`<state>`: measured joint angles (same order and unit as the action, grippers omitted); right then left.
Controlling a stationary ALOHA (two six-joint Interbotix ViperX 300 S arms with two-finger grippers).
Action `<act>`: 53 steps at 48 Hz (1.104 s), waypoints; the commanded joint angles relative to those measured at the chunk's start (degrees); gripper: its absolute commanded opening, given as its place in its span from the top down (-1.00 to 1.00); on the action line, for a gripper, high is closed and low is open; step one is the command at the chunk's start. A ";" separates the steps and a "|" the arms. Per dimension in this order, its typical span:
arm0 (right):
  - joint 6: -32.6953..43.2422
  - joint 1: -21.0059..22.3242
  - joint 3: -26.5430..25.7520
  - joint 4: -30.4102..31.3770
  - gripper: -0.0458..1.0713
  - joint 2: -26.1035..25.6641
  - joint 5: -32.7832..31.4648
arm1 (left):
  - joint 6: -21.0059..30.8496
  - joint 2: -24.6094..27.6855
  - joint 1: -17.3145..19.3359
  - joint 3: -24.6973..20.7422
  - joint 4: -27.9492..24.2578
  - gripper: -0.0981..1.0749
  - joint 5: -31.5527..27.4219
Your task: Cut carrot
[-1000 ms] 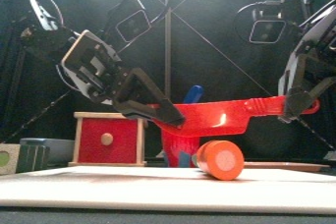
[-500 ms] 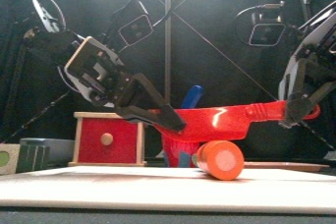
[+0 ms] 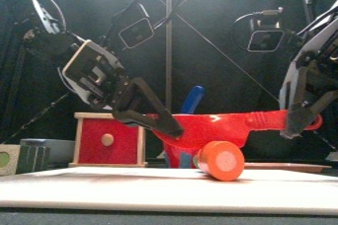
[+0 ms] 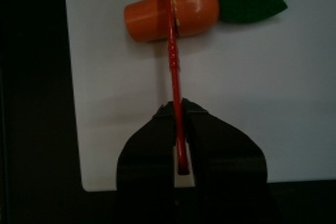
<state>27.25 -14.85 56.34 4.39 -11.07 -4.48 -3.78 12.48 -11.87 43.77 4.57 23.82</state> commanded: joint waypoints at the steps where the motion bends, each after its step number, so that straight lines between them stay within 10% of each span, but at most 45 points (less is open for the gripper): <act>1: 0.09 -0.35 0.26 0.18 0.47 0.35 -1.41 | -0.44 -0.26 -0.35 2.29 -0.18 0.24 -1.67; 53: 0.09 -0.18 -3.34 2.20 0.47 6.86 -3.08 | -0.44 2.20 -0.35 2.81 -0.18 0.24 -2.81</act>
<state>27.25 -14.77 52.65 6.68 -3.52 -5.89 -3.87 15.29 -11.87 44.30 4.48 22.41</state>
